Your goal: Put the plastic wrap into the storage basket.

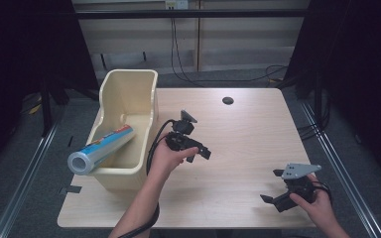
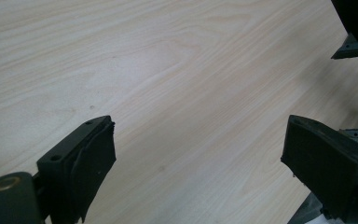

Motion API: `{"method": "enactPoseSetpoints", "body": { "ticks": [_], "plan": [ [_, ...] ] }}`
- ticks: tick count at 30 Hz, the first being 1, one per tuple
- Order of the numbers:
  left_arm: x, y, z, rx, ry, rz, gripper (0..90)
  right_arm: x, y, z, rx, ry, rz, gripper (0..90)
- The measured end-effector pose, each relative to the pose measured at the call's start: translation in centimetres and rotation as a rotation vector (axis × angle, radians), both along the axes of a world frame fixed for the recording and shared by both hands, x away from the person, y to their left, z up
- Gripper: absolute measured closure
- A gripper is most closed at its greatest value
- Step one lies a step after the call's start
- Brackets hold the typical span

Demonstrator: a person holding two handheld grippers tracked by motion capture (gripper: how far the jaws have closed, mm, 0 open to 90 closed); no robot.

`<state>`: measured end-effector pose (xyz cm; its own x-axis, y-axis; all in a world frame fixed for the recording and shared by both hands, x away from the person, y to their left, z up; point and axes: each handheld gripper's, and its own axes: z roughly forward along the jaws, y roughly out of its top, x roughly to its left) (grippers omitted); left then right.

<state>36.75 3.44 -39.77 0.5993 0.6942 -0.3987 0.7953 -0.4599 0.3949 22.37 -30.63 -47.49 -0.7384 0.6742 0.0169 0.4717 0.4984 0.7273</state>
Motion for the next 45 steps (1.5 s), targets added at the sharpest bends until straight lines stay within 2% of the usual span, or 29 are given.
{"method": "enactPoseSetpoints", "body": {
  "ticks": [1, 4, 8, 12, 18, 27, 30, 31, 45],
  "plan": [
    [0.0, 0.0, -0.1, 0.003, -0.002, -0.015, 9.1, 0.0, 0.0, 0.0, 0.000, 0.001, -0.001, 0.0],
    [-0.2, -0.1, -0.6, -0.010, -0.002, -0.019, 9.0, 0.0, 0.0, 0.0, 0.000, -0.001, -0.003, 0.0],
    [-0.5, -0.1, -1.2, 0.006, -0.013, -0.020, 8.7, 0.0, -0.1, 0.0, -0.002, -0.002, -0.003, 0.0],
    [-0.6, -0.1, -2.1, 0.001, -0.005, -0.020, 8.6, 0.0, -0.1, 0.0, 0.001, -0.001, -0.004, 0.0],
    [-1.0, 0.1, -3.3, -0.036, 0.001, -0.019, 8.5, 0.0, -0.1, -0.1, -0.005, -0.001, -0.005, 0.0],
    [-1.3, 0.4, -4.7, -0.035, 0.020, -0.019, 8.3, 0.1, -0.1, -0.1, -0.006, 0.002, -0.002, 0.0],
    [-1.3, 0.5, -5.0, -0.038, 0.020, -0.022, 8.4, 0.0, -0.1, -0.1, -0.005, 0.006, -0.006, 0.0],
    [-1.4, 0.4, -5.1, -0.051, 0.019, -0.014, 8.3, 0.1, -0.1, -0.1, -0.005, 0.005, -0.006, 0.0],
    [-2.0, 0.6, -6.4, -0.060, 0.020, -0.038, 8.2, 0.1, -0.1, -0.2, -0.012, 0.003, -0.001, 0.1]
  ]
}}
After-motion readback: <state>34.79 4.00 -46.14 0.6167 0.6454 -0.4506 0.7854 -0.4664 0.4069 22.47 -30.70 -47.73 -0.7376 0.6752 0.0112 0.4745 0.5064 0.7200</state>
